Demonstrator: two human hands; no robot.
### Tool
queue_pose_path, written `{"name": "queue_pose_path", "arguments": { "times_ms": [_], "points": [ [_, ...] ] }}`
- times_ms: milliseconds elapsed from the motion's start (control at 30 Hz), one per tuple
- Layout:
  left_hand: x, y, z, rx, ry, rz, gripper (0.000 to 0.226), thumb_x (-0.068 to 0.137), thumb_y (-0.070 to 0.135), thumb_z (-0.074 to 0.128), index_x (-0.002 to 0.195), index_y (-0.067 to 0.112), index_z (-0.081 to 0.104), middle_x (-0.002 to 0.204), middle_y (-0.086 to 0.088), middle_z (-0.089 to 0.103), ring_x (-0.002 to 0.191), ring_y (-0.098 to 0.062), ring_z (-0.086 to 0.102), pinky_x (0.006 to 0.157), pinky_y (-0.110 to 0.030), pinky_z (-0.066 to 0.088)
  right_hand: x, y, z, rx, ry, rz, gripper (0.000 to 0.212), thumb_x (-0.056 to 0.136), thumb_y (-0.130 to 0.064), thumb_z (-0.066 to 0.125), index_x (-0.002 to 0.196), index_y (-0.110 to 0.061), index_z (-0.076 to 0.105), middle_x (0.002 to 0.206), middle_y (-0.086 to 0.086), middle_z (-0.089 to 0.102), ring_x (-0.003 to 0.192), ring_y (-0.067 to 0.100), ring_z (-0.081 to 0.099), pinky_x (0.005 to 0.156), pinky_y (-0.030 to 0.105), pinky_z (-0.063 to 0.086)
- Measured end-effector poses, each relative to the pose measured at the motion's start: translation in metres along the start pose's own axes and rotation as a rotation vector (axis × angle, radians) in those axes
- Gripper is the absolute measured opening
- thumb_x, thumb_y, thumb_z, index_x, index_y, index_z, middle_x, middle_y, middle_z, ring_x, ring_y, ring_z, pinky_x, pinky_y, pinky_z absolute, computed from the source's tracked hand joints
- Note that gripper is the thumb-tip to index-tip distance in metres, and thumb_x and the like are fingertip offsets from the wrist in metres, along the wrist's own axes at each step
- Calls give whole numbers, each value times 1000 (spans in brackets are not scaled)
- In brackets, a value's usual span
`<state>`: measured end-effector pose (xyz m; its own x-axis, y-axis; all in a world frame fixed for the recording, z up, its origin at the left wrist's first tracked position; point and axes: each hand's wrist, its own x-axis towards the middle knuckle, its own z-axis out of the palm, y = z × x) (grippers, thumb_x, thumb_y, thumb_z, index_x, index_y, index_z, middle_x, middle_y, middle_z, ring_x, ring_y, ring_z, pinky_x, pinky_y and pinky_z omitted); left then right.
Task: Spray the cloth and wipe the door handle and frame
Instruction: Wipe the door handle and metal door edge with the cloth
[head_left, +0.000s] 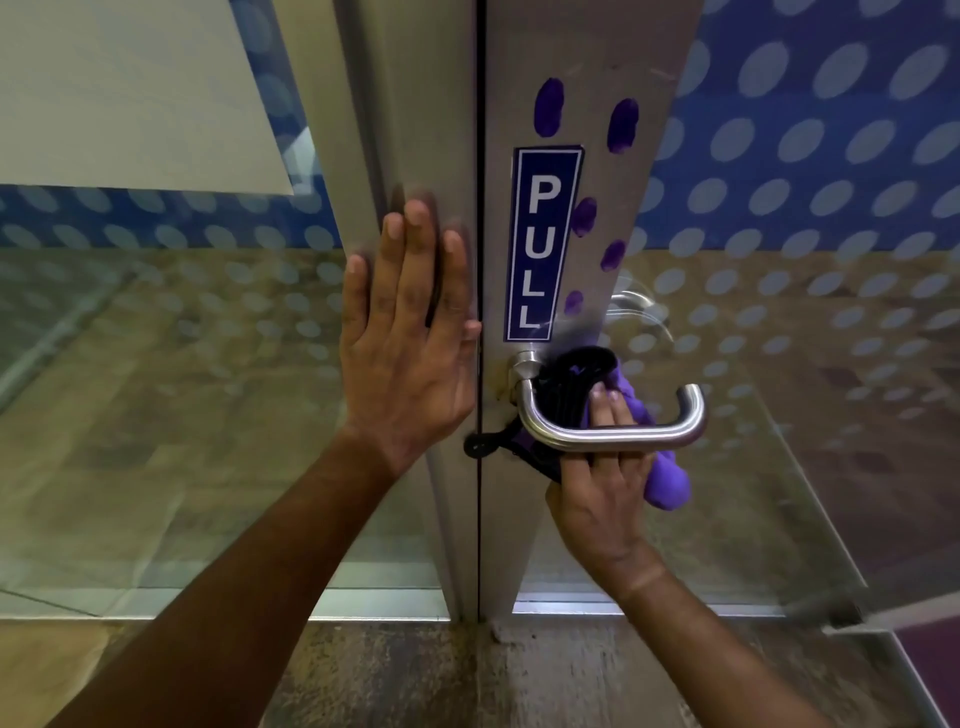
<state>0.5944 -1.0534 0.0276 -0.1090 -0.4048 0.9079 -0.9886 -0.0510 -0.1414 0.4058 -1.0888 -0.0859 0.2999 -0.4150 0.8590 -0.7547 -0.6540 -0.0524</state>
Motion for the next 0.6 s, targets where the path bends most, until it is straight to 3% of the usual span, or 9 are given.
{"name": "queue_pose_path", "arguments": {
  "times_ms": [67,133,233,400,600],
  "points": [
    [1,0,-1,-1,-4,-5,68,105,33,24,153,17,-21,159,1,-35,150,-15,-24,123,-37,-12,7,2,3,-5,20,2,41,84,5,41,114,5,69,140,20,39,134,35,32,115,44,19],
    [-1,0,0,-1,1,-6,69,104,33,25,153,17,-20,159,1,-35,150,-15,-24,123,-37,-12,10,6,2,-11,41,-35,39,89,3,40,117,5,67,140,18,40,136,33,30,114,43,22],
    [1,1,-2,8,-16,-16,69,104,32,25,153,17,-22,158,2,-37,149,-15,-25,123,-38,-12,7,22,0,-27,19,-166,41,96,-1,35,135,-1,49,142,15,41,133,33,38,102,47,34],
    [1,2,-6,1,-46,-17,72,103,33,25,151,18,-27,156,2,-41,148,-14,-29,123,-37,-13,2,33,-10,-44,-9,-233,50,103,-7,25,152,-10,25,145,10,40,137,29,36,106,49,32],
    [-2,4,-3,-19,-38,-26,74,102,33,26,151,17,-26,156,1,-41,148,-15,-28,123,-38,-12,22,6,-2,2,44,-42,51,88,-2,48,138,0,39,146,15,33,135,35,35,100,48,33]
  ]
}}
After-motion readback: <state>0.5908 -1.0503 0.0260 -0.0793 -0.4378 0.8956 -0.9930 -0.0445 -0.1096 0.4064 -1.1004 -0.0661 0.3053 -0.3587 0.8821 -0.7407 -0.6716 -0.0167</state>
